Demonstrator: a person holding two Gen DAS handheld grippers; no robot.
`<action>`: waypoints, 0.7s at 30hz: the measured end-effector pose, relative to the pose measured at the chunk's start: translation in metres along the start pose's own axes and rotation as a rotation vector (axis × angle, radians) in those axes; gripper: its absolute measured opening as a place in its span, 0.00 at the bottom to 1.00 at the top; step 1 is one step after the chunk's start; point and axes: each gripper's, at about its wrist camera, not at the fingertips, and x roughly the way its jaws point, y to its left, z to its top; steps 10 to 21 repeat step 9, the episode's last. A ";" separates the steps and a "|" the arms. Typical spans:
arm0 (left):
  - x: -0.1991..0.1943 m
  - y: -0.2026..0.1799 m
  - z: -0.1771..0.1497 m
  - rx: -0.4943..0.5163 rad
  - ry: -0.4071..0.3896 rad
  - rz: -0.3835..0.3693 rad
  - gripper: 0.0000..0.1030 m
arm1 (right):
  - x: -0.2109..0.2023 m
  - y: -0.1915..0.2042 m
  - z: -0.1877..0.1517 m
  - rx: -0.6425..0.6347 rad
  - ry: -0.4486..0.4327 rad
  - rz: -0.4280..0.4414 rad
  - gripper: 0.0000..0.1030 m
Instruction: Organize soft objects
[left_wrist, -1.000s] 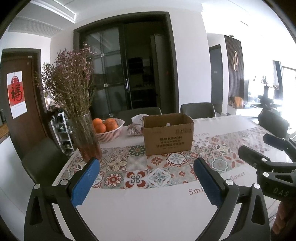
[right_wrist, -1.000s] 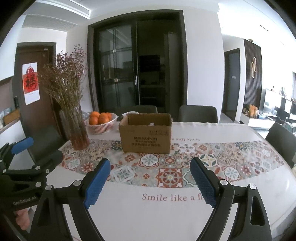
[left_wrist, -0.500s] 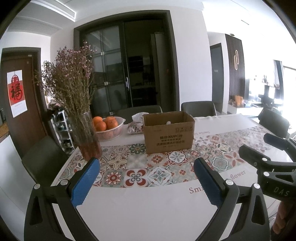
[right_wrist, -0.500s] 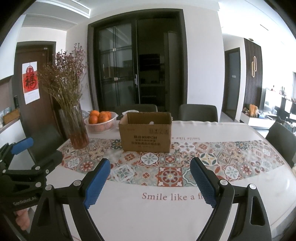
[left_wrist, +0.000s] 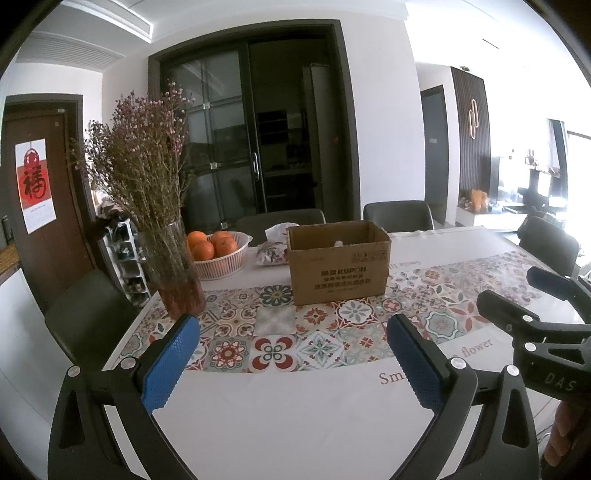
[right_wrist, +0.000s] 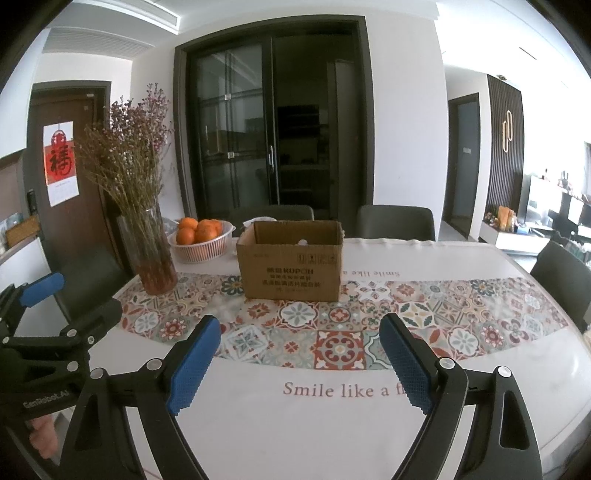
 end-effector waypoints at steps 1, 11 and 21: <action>0.000 0.000 0.000 0.000 0.000 0.001 1.00 | 0.000 0.000 0.000 -0.001 0.001 0.001 0.86; 0.000 0.001 0.001 0.001 0.001 -0.001 1.00 | 0.000 0.000 0.000 0.000 0.001 0.001 0.86; 0.000 0.001 0.001 0.001 0.001 -0.001 1.00 | 0.000 0.000 0.000 0.000 0.001 0.001 0.86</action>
